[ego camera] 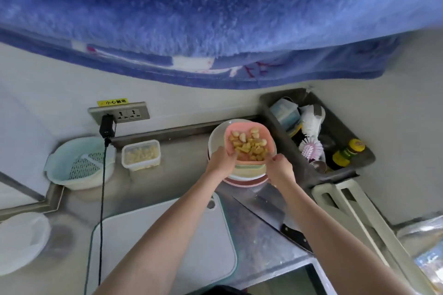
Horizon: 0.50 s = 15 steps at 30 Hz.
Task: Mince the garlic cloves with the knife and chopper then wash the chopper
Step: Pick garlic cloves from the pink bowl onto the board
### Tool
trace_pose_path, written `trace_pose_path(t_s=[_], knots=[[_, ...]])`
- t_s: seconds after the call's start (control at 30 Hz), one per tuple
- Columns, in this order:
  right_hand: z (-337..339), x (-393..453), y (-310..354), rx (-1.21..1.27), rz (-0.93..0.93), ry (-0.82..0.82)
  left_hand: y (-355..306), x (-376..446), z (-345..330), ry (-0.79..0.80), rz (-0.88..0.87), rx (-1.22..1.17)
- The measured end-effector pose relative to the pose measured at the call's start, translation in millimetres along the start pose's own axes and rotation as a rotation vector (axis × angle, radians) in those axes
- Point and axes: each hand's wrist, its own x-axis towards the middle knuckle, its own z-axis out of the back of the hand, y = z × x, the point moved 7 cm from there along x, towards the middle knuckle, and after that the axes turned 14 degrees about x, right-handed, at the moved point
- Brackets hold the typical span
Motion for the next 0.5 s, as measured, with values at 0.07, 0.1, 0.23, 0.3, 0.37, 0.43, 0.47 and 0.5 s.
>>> trace_pose_path(t_s=[0.07,0.1,0.23,0.3,0.37,0.43,0.47,0.5], knots=[[0,11,0,-0.005,0.001,0.059,3,11,-5,-0.042,0.068,-0.008],[0,15,0,-0.01,0.011,0.078,5,16,-7,-0.058,0.096,0.011],[6,25,3,-0.017,0.073,0.089,0,16,-2,-0.14,0.123,0.086],[8,27,5,0.011,0.104,0.081,-8,10,6,-0.204,0.091,0.11],[9,25,9,0.096,0.14,0.048,-15,-2,14,-0.291,0.064,0.145],[13,20,13,0.21,0.192,0.008,-19,-13,18,-0.354,0.027,0.018],[13,16,15,0.251,0.225,0.006,-16,-18,19,-0.365,0.015,-0.102],[13,11,18,0.275,0.262,0.02,-12,-22,20,-0.352,0.027,-0.226]])
